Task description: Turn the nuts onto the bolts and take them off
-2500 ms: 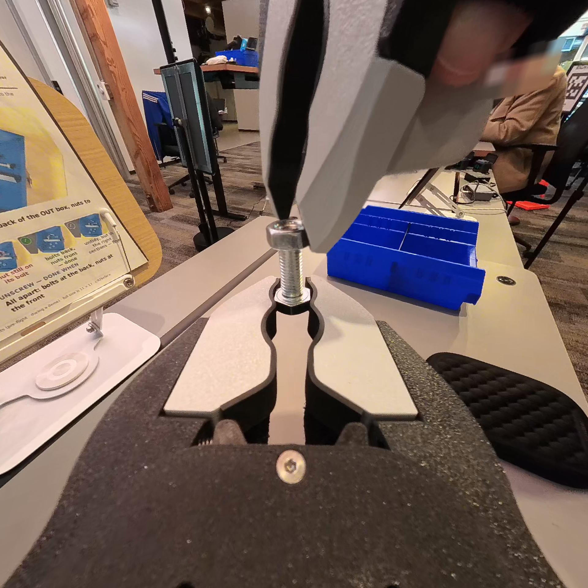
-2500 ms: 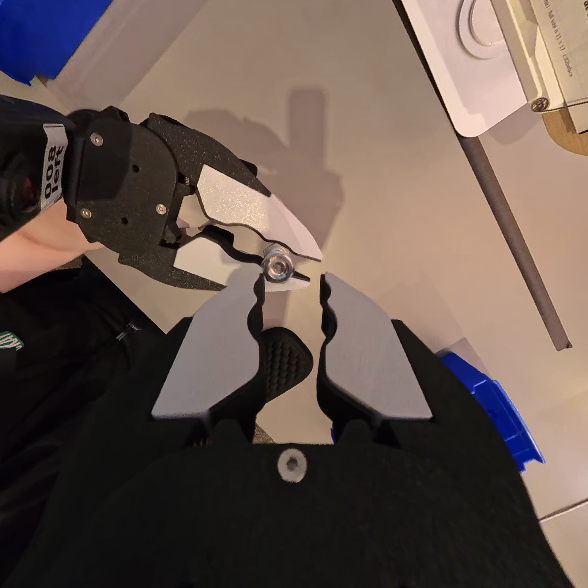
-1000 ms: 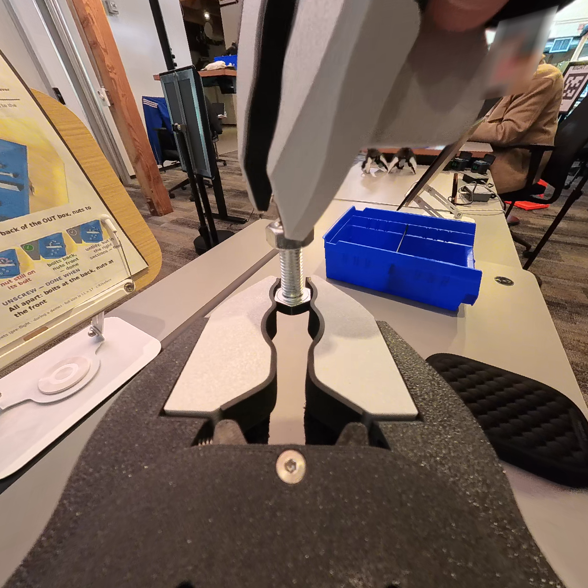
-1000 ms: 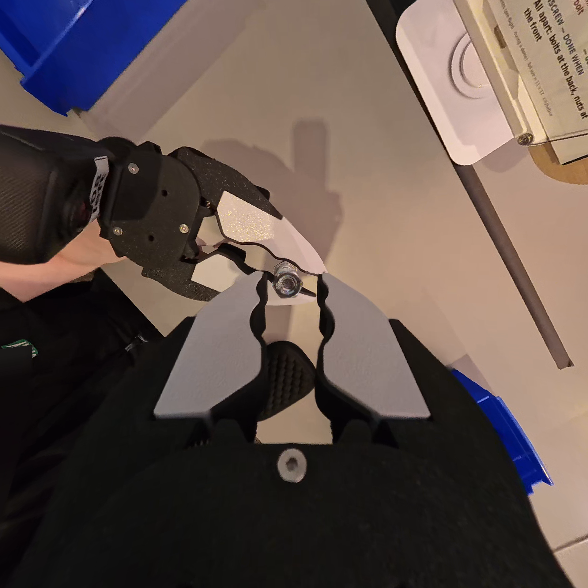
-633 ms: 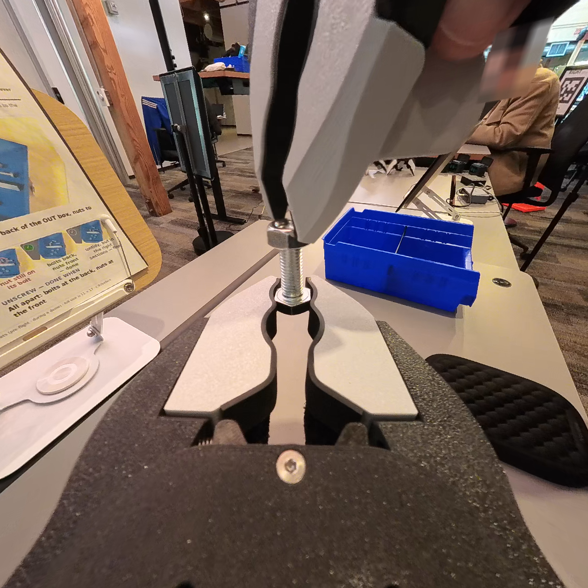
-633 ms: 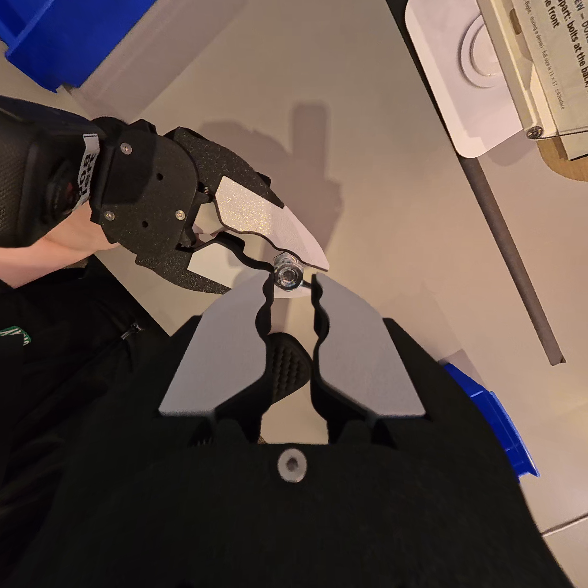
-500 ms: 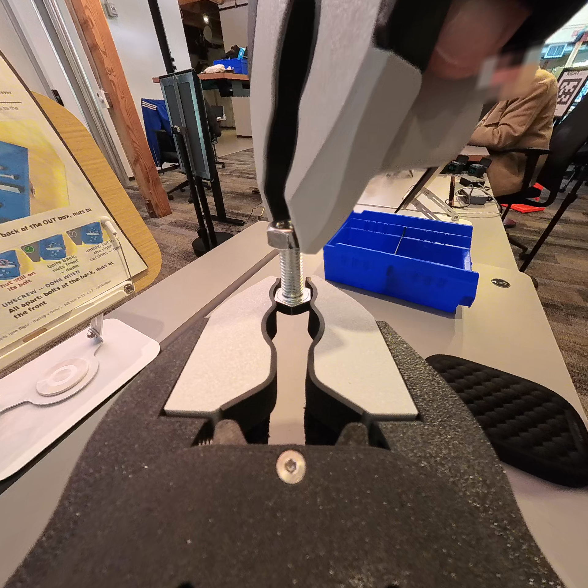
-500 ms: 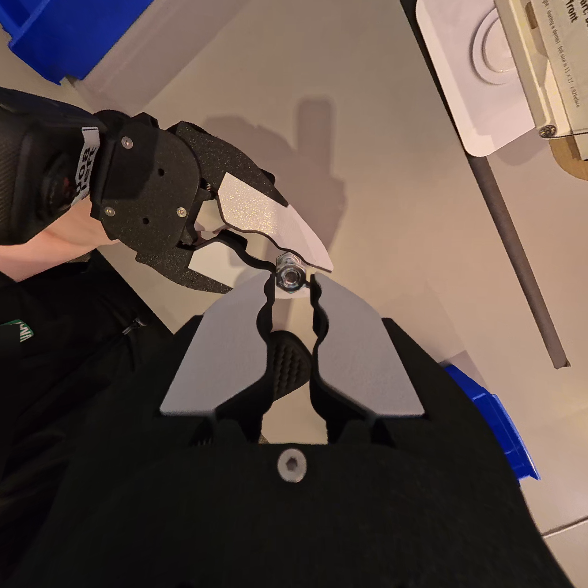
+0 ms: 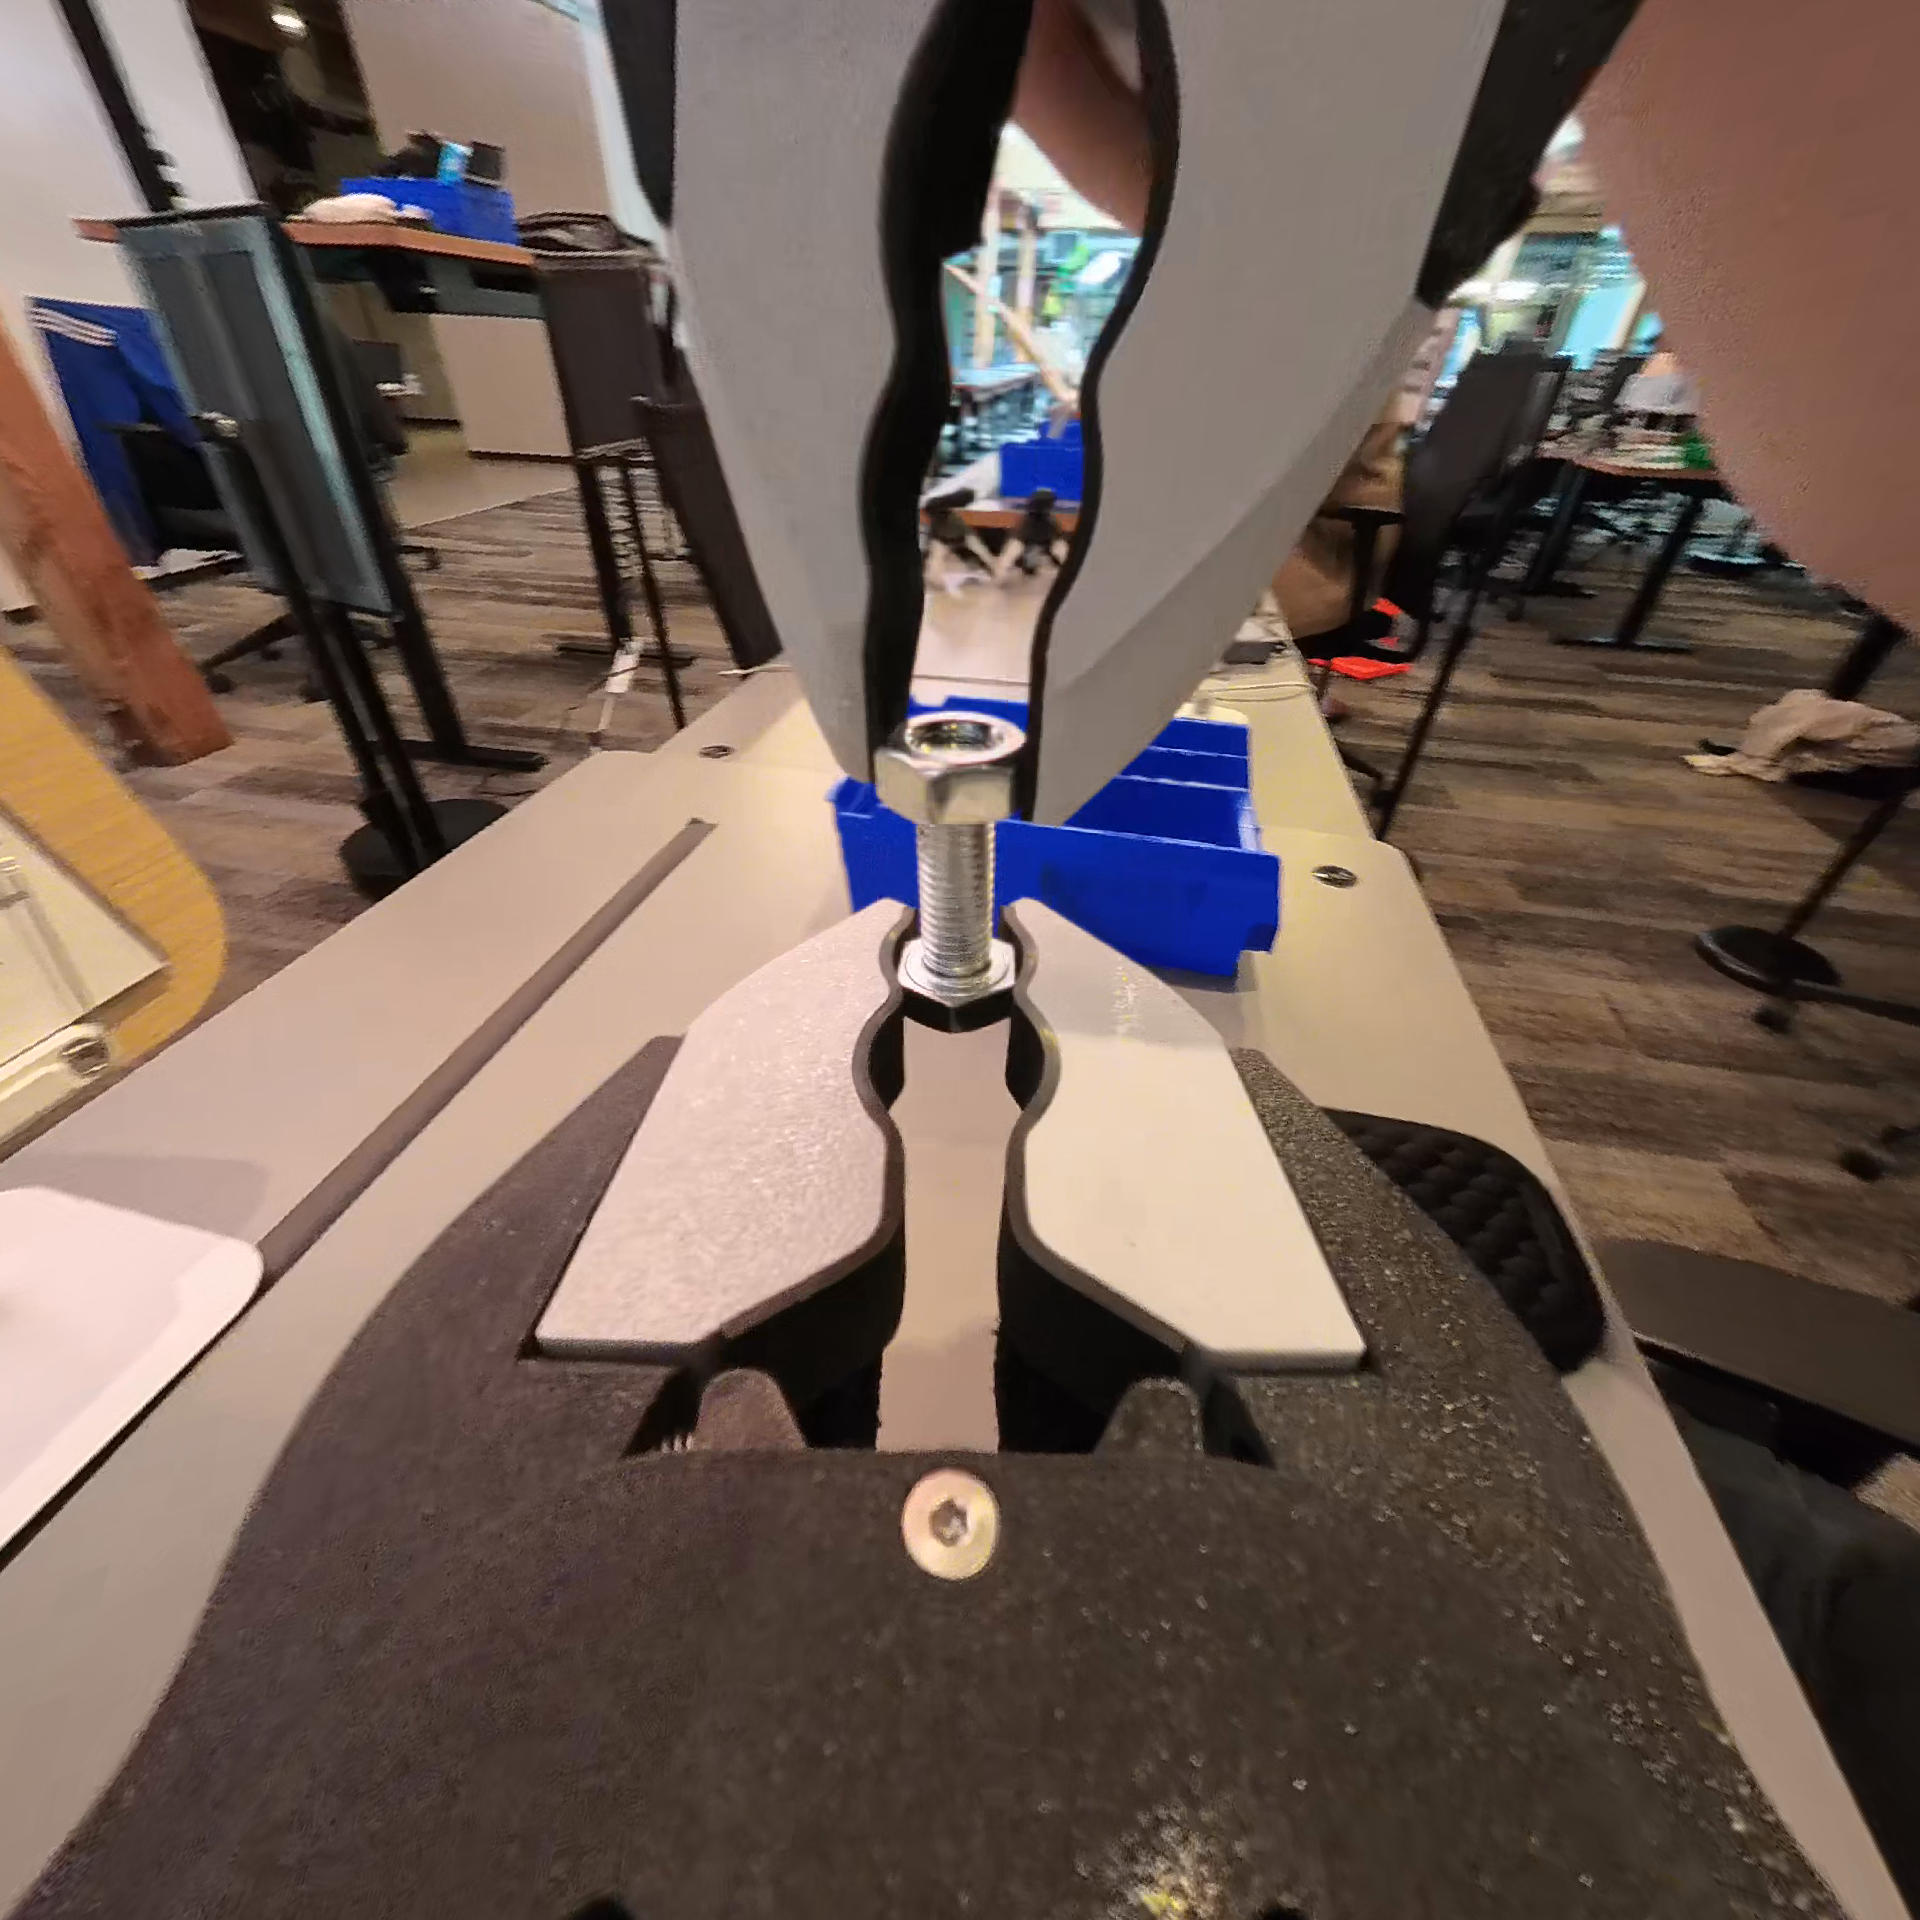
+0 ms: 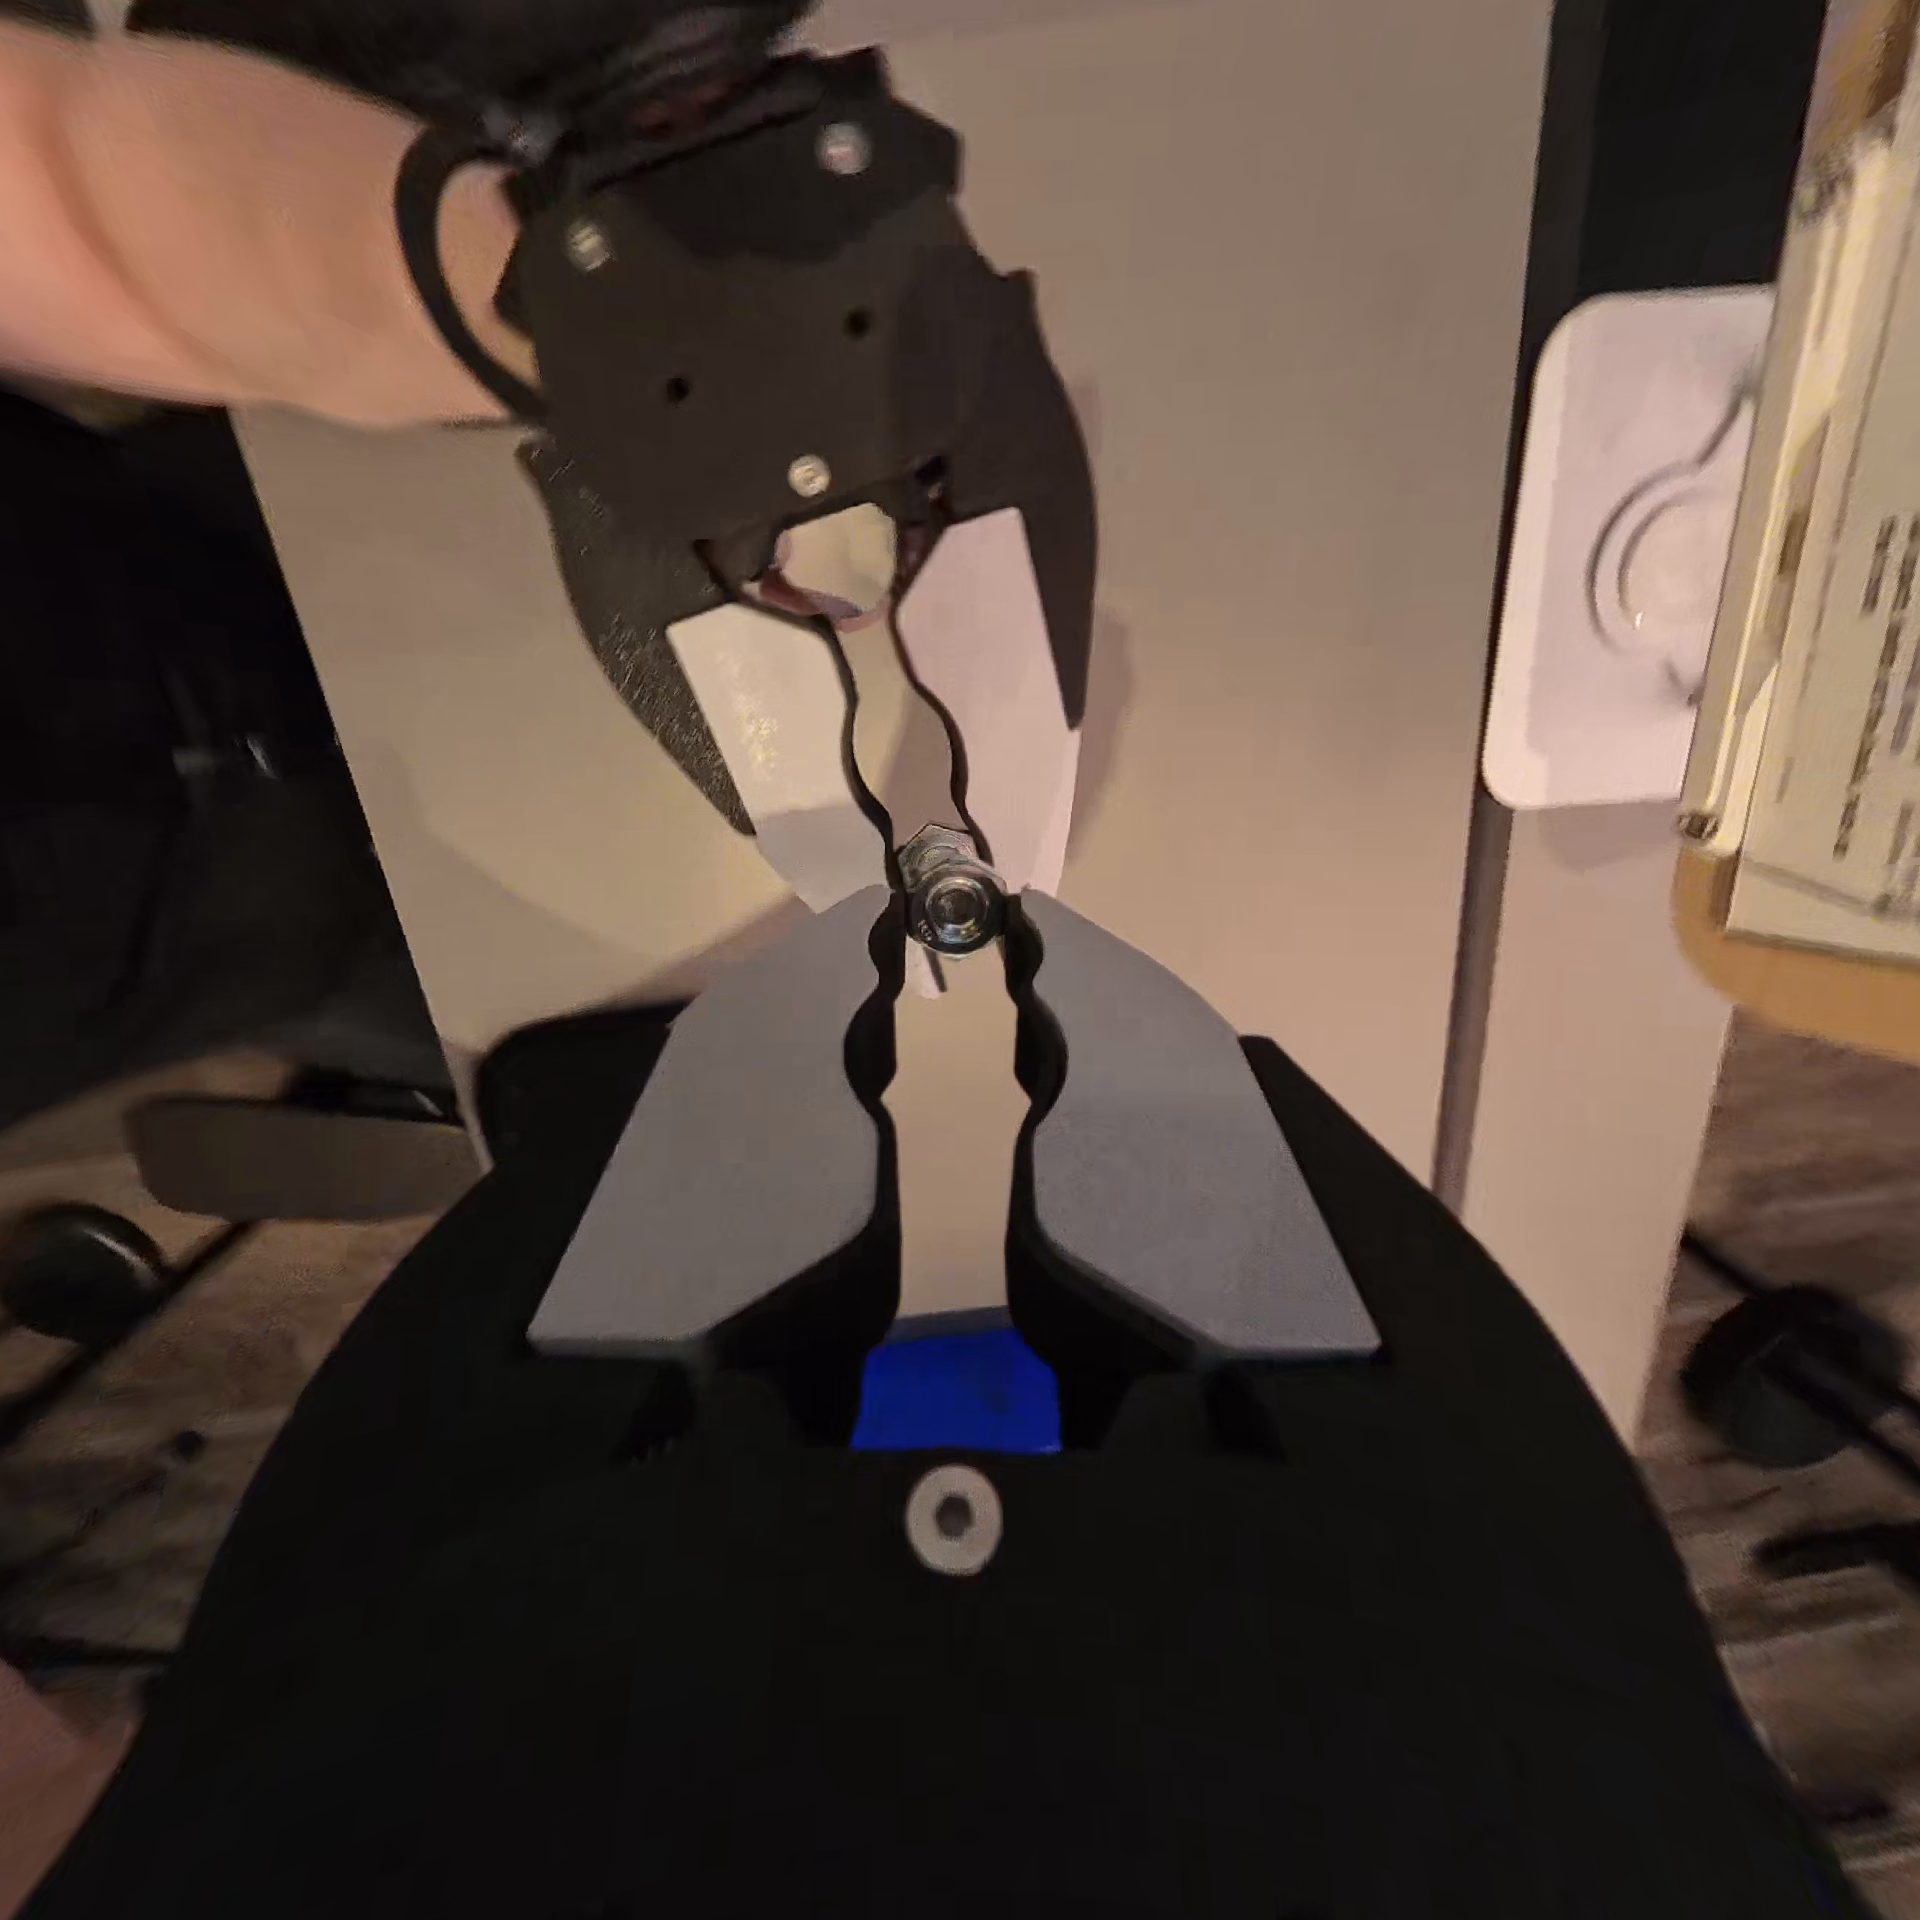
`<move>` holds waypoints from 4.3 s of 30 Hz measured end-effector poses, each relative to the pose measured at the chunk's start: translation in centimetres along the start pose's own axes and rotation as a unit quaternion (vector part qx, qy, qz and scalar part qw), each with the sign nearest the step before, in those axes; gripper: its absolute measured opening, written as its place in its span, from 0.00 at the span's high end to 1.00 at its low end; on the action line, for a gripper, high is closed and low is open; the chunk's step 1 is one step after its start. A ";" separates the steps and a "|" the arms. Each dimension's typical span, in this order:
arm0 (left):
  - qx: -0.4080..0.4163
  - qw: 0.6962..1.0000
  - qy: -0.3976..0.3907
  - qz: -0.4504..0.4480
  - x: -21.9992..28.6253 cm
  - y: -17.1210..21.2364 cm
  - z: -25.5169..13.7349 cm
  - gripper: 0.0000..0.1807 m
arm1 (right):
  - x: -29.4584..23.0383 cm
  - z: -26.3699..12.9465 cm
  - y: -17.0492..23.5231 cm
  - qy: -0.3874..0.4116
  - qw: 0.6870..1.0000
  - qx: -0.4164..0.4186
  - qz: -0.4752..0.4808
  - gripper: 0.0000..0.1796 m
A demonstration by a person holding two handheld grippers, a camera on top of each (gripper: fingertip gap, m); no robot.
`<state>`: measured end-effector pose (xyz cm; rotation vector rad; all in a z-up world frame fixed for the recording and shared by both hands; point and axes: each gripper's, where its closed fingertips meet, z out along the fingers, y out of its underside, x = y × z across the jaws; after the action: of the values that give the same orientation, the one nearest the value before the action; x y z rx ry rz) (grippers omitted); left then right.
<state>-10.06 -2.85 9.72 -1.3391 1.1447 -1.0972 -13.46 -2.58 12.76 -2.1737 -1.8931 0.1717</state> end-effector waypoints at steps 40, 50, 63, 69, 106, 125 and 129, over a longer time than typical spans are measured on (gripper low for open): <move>0.012 0.998 -0.056 -0.011 -1.3 -0.8 -0.6 0.92 | 0.8 -0.5 -1.1 0.047 0.991 0.028 0.121 0.90; 0.017 0.999 0.049 0.010 2.0 -1.1 -0.6 0.92 | -2.0 -1.3 -0.7 0.001 0.996 0.059 -0.072 0.90; 0.018 0.997 0.068 0.010 2.6 -1.1 -0.5 0.92 | -2.5 -1.3 -0.5 -0.005 0.991 0.072 -0.111 0.90; 0.018 0.999 0.034 -0.004 1.3 -1.1 -0.6 0.92 | -1.8 -2.0 -1.6 0.013 0.991 0.110 -0.075 0.80; -0.024 0.999 0.021 0.015 1.8 -0.3 0.0 0.92 | -2.0 -1.1 0.0 0.011 0.997 0.044 -0.066 0.90; -0.016 0.992 -0.125 -0.008 -2.8 -0.3 -0.8 0.92 | 1.6 -1.9 -2.0 0.171 0.956 0.079 0.226 0.81; -0.015 0.992 -0.123 -0.013 -2.8 -0.2 -0.7 0.92 | 1.2 -0.8 -2.0 0.156 0.958 0.062 0.233 0.82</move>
<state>-11.14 -0.21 9.95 -1.4713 0.9682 -0.9072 -15.00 -1.26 14.17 -2.3565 -1.1549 0.0272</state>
